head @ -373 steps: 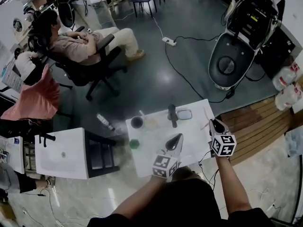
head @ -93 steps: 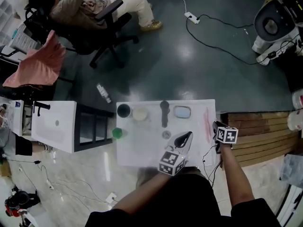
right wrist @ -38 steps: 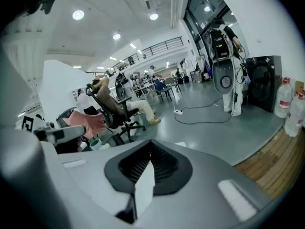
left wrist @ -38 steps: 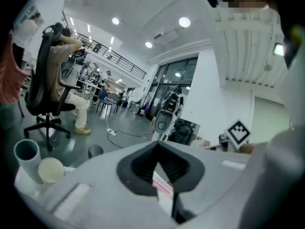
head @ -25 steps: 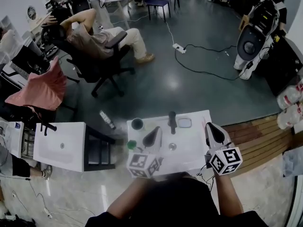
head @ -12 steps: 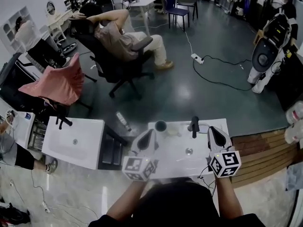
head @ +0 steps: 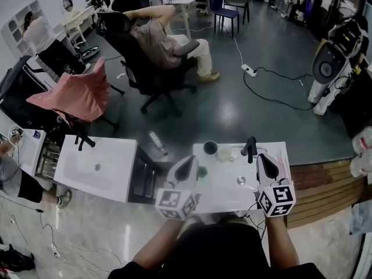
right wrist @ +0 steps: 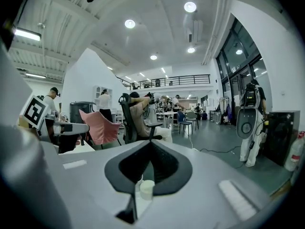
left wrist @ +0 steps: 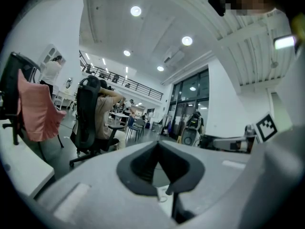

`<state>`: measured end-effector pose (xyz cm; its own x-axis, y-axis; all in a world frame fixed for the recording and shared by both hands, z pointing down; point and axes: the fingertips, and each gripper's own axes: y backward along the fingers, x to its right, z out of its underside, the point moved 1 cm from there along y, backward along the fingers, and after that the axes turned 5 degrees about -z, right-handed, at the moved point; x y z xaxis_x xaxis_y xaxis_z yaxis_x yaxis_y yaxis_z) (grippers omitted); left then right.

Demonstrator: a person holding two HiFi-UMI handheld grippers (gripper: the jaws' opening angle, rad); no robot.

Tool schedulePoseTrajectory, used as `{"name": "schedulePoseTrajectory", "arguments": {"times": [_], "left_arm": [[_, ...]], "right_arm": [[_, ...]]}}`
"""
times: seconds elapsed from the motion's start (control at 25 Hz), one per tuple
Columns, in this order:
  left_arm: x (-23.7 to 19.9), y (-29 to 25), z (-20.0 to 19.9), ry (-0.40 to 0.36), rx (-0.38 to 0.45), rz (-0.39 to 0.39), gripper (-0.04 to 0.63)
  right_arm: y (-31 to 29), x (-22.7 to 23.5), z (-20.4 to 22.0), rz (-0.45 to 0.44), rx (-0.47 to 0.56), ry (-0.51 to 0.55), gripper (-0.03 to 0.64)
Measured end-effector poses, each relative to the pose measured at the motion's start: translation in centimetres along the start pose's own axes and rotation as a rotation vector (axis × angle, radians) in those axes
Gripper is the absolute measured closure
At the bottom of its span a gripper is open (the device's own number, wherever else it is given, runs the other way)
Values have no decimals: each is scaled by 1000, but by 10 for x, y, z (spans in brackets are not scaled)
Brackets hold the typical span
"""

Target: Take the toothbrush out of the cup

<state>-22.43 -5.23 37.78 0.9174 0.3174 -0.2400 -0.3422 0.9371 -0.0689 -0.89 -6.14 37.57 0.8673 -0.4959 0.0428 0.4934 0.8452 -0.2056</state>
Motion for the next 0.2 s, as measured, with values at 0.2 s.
{"name": "schedulePoseTrajectory", "arguments": {"times": [0.2], "left_arm": [[-7,14,3,-6,1,18,594]], "right_arm": [[3,-22,4,7,7,7,615]]}}
